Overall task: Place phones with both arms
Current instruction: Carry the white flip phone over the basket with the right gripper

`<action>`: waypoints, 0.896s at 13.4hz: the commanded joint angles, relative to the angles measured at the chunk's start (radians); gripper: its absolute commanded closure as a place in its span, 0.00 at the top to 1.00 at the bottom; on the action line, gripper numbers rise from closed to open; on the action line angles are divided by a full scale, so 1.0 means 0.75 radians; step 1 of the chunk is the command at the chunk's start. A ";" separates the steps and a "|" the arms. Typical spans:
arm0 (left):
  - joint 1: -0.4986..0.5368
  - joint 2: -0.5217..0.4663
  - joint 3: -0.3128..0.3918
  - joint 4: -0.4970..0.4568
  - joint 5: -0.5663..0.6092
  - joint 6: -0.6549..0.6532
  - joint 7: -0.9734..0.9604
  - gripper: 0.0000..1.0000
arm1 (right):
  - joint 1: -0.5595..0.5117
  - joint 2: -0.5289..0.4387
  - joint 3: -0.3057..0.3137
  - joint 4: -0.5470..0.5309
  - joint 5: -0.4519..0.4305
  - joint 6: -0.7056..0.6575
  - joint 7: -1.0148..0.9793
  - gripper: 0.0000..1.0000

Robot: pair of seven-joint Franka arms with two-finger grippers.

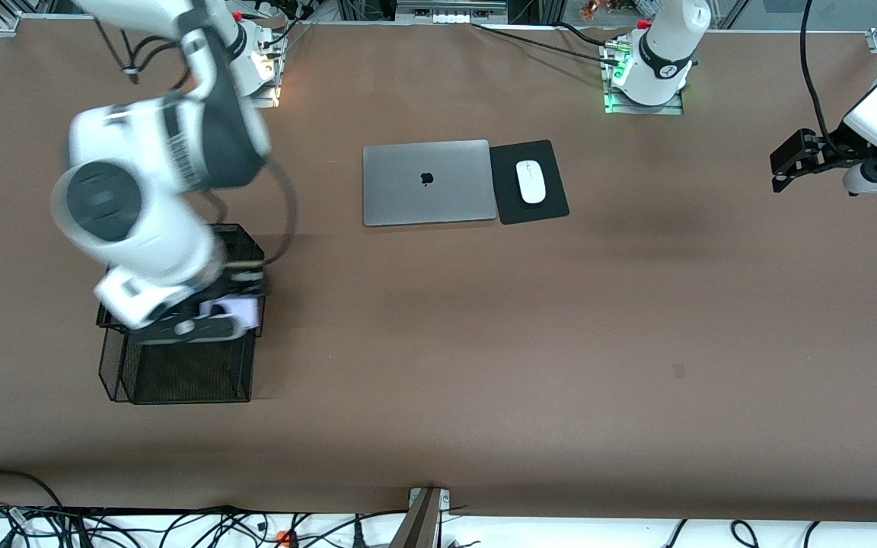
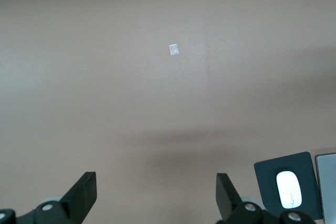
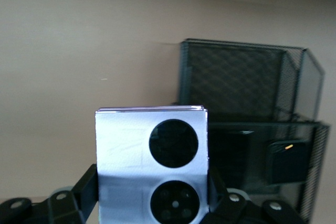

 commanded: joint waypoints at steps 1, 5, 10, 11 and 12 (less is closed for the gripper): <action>0.007 0.010 -0.004 0.030 -0.015 -0.015 0.014 1.00 | -0.208 0.012 0.024 -0.026 0.114 0.105 -0.235 0.00; 0.007 0.010 -0.010 0.030 -0.015 -0.017 0.014 1.00 | -0.315 0.181 0.030 -0.026 0.165 0.413 -0.354 0.00; 0.009 0.008 -0.010 0.030 -0.015 -0.019 0.014 1.00 | -0.342 0.372 0.032 -0.038 0.288 0.653 -0.403 0.00; 0.007 0.010 -0.008 0.030 -0.015 -0.019 0.014 1.00 | -0.340 0.386 0.032 -0.046 0.290 0.662 -0.404 0.00; 0.009 0.010 -0.012 0.030 -0.015 -0.019 0.014 1.00 | -0.340 0.392 0.032 -0.070 0.290 0.662 -0.404 0.00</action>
